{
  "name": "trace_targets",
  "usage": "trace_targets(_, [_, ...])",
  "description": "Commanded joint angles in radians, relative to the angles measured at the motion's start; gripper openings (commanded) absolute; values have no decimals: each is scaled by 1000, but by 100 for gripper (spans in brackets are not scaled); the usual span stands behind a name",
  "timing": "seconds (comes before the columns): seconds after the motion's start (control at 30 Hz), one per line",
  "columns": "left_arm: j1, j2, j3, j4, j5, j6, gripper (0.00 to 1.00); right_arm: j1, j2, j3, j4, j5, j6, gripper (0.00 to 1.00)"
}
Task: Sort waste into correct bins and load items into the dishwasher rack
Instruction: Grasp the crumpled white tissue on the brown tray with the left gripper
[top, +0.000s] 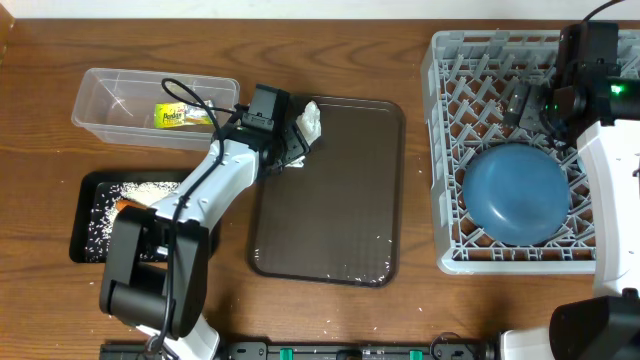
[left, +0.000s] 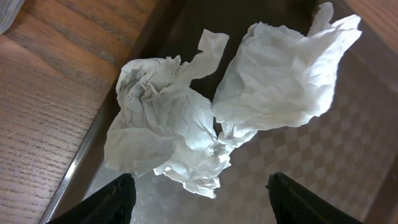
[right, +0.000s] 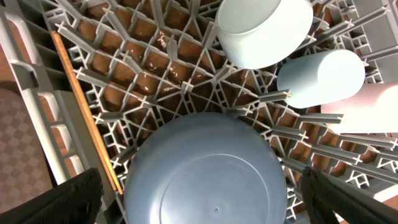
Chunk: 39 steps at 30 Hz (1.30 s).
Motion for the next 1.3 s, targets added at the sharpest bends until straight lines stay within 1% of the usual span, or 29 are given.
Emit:
trace_targets(0.0, [-7, 43, -4, -4, -29, -28, 71, -1, 2, -3, 0, 16, -13, 99])
trace_targets(0.17, [-7, 87, -4, 16, -29, -30, 71, -1, 2, -3, 0, 16, -13, 99])
trace_targets(0.3, [-7, 89, -4, 29, -29, -30, 70, -1, 2, -3, 0, 16, -13, 99])
trace_targets(0.47, [-7, 89, -4, 33, -36, -29, 49, -1, 2, -3, 0, 16, -13, 99])
trace_targets(0.5, [-7, 89, -4, 32, -36, -29, 43, -1, 2, -3, 0, 16, -13, 99])
trace_targets(0.53, [-7, 89, -4, 32, -35, -27, 32, -1, 2, -3, 0, 16, -13, 99])
trace_targets(0.63, [-7, 89, -4, 24, -33, -22, 6, -1, 2, -3, 0, 16, -13, 99])
trace_targets(0.83, [-8, 50, -3, 8, 91, -22, 6, -1, 2, -3, 0, 16, -13, 99])
trace_targets(1.03, [-7, -78, -3, -34, 179, -18, 6, -1, 2, -3, 0, 16, -13, 99])
trace_targets(1.13, [-6, -157, -3, -38, 171, 2, 6, -1, 2, -3, 0, 16, -13, 99])
trace_targets(1.2, [-4, -212, -3, -35, 107, 5, 6, -1, 2, -3, 0, 16, -13, 99])
trace_targets(1.27, [-3, -249, -3, -36, 11, 5, 6, -1, 2, -3, 0, 16, -13, 99])
